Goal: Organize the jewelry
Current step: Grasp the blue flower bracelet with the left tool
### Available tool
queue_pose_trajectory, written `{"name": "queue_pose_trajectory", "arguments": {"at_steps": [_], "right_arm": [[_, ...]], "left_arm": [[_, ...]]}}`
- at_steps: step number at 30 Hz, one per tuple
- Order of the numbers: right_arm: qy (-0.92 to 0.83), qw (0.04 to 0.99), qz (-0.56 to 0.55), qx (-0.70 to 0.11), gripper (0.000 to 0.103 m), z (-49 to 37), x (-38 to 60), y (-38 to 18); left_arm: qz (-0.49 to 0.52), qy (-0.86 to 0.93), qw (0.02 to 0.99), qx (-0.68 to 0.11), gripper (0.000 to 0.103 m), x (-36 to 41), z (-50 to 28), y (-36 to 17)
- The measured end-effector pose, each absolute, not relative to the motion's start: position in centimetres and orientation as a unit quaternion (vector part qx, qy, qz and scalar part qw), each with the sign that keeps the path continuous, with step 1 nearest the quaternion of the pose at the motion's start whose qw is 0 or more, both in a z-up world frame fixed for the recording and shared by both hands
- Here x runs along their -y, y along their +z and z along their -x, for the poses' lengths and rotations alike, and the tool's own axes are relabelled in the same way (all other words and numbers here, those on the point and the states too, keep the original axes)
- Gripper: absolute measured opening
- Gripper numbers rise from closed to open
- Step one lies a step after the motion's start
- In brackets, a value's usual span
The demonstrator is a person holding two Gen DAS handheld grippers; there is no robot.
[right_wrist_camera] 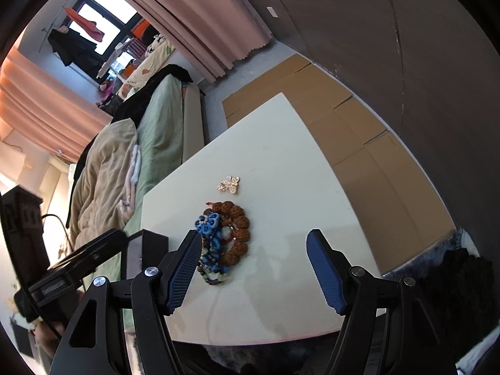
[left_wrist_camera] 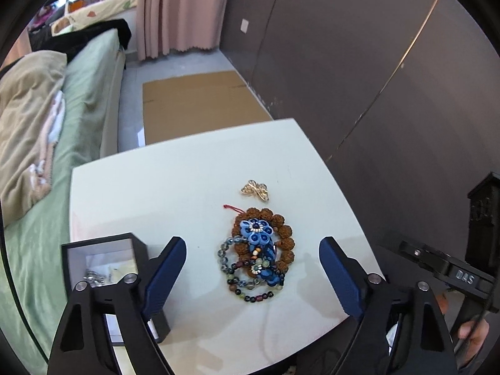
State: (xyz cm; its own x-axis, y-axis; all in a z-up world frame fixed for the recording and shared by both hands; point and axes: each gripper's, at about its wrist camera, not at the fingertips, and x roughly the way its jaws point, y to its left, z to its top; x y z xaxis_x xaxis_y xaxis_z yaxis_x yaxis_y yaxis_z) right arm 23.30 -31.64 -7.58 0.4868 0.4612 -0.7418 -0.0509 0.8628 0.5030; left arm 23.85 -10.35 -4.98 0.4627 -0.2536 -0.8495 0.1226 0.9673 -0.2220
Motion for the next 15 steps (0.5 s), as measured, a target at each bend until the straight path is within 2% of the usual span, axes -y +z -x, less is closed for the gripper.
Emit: {"name": "queue_pose_trajectory", "arguments": {"at_steps": [7, 11, 15], "right_arm": [[0.139, 0.833, -0.221, -0.488, 0.07, -23.8, 33.5, -8.6], [0.139, 0.828, -0.226, -0.494, 0.07, -24.0, 34.1, -9.4], [0.14, 0.824, -0.23, -0.498, 0.07, -24.0, 34.4, -10.0]], "left_arm": [[0.034, -0.1, 0.834, -0.541, 0.083, 12.4, -25.7, -7.4], [0.024, -0.098, 0.823, -0.559, 0.077, 13.4, -26.7, -8.8], [0.006, -0.089, 0.814, -0.574, 0.077, 14.3, -27.6, -10.4]]}}
